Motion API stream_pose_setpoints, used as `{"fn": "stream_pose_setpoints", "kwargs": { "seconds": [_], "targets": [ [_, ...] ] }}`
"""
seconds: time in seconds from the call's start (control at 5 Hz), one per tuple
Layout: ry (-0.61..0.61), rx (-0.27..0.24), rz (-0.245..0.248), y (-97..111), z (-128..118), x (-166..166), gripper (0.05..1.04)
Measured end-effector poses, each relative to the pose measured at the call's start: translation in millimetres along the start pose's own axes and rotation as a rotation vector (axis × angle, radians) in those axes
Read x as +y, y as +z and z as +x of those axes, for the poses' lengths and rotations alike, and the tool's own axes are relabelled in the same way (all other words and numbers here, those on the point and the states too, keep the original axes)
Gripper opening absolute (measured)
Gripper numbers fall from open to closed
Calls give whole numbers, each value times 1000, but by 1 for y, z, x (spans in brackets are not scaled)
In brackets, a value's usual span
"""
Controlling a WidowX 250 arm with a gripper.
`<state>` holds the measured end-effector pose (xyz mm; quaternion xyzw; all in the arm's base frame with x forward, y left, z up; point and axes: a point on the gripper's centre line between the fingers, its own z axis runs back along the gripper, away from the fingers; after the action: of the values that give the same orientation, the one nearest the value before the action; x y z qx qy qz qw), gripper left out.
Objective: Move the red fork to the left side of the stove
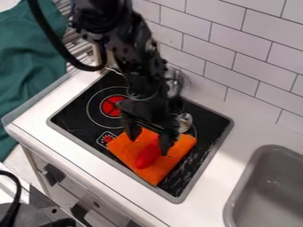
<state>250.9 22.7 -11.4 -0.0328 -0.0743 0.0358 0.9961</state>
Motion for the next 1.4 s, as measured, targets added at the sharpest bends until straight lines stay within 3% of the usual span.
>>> {"fn": "stream_pose_setpoints", "kwargs": {
  "seconds": [1.2,1.4],
  "targets": [
    [-43,82,13,-20,17,-8,1003],
    [-56,98,11,-26,16,-12,945]
  ]
}}
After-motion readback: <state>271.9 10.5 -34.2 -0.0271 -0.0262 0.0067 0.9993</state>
